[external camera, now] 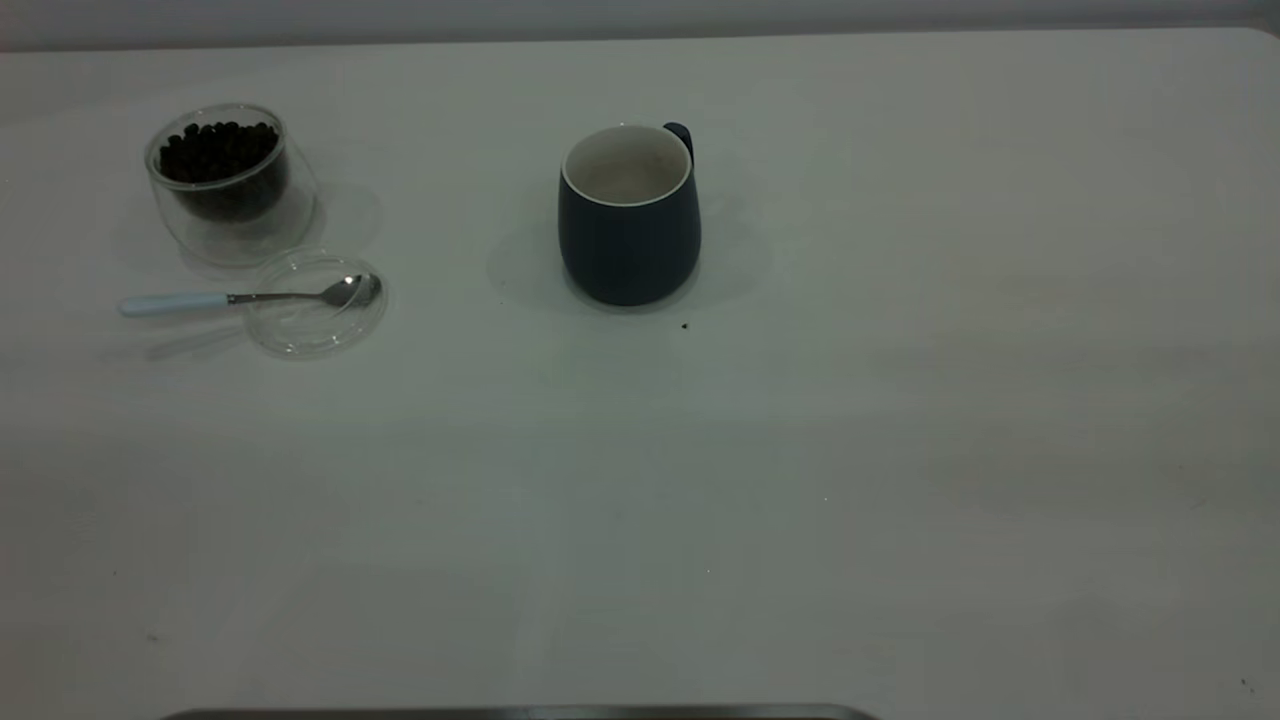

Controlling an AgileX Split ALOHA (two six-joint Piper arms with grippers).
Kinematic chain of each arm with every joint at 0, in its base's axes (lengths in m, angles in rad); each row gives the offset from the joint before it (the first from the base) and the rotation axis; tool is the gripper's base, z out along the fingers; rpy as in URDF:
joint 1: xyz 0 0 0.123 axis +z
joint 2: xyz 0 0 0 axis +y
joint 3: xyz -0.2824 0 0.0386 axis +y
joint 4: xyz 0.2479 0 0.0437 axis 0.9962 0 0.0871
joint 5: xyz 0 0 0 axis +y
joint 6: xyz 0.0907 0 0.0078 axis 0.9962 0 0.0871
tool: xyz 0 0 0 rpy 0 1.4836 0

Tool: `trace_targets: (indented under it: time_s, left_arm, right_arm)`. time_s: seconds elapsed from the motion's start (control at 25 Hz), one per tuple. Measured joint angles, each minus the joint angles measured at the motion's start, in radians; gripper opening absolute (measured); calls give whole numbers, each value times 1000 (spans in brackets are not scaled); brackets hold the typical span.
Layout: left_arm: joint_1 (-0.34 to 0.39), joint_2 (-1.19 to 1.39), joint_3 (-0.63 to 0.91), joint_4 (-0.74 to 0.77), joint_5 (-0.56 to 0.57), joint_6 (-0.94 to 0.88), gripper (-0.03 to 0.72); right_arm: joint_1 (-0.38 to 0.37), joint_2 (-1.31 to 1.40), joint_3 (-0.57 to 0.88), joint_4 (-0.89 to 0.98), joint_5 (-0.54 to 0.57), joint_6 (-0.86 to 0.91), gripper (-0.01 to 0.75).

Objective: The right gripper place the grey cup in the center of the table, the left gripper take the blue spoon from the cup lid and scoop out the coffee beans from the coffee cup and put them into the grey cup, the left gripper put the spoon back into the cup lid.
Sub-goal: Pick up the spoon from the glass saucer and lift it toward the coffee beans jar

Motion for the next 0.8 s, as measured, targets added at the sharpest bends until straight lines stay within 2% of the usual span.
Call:
trace_targets:
  time_s: [0.16,0.4,0.6,0.8]
  left_arm:
    - [0,267,-82,-38,-148,-19,590]
    - [0,729,-195,-207,-369,55,590]
    - [0,1059,-300,-455,-476,282,592]
    - [22,1309,-399,-747,-465,611,641]
  right_arm:
    - [0,0,0,0,0,0,459]
    - [0,0,0,0,0,0,459]
    - [0,0,0,0,0,0,459]
    - [0,0,0,0,0,0,459]
